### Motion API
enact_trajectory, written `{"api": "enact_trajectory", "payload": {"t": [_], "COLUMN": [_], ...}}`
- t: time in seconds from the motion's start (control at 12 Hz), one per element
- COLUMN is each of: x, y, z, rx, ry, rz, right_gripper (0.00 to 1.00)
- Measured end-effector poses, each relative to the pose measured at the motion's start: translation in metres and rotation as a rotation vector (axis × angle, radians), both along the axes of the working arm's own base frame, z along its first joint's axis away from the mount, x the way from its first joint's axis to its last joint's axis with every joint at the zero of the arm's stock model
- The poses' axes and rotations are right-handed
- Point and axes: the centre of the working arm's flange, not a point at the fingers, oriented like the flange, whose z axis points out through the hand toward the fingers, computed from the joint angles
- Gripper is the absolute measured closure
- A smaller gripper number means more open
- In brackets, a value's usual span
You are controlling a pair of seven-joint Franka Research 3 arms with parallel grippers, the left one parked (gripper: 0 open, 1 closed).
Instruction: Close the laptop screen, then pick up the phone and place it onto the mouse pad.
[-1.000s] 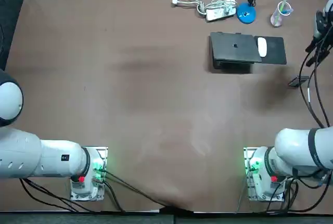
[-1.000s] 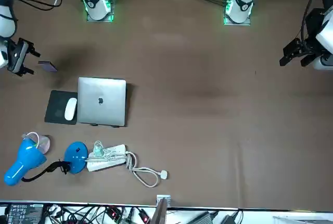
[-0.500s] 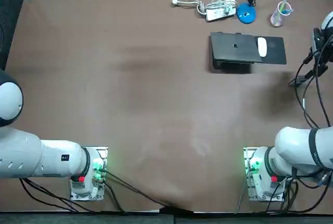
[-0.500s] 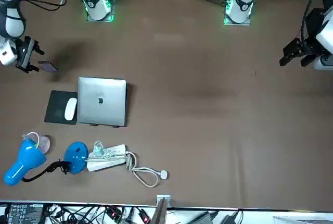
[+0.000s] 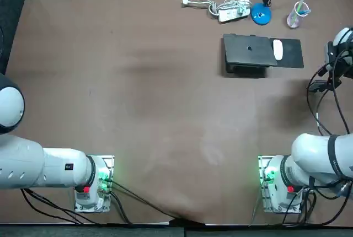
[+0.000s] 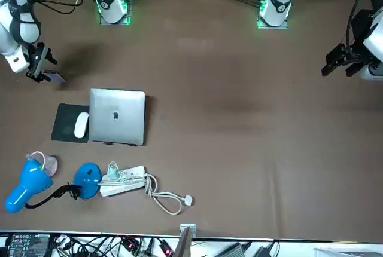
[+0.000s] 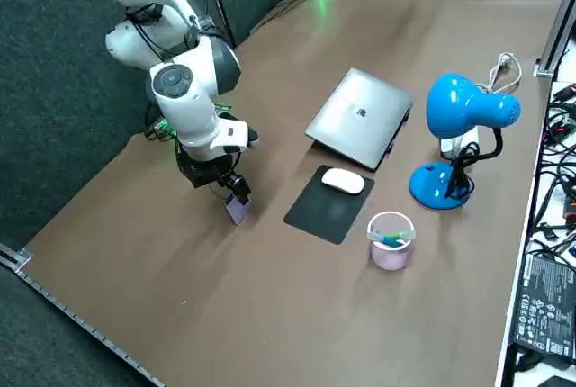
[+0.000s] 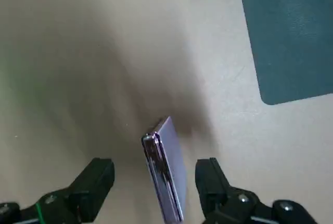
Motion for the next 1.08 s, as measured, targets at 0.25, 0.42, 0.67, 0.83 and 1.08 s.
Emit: {"api": "enact_trajectory", "payload": {"t": [0.25, 0.42, 0.67, 0.83, 1.08], "x": [-0.003, -0.002, -0.004, -0.002, 0.0], "y": [0.003, 0.003, -0.007, -0.008, -0.008], "z": [-0.011, -0.013, -0.023, -0.023, -0.019], "rx": [-0.014, -0.022, -0.043, -0.05, -0.054], "ry": [-0.016, -0.024, -0.047, -0.056, -0.064], "rz": [0.002, 0.008, 0.035, 0.038, 0.039], "right_gripper": [0.08, 0.26, 0.56, 0.76, 0.76]}}
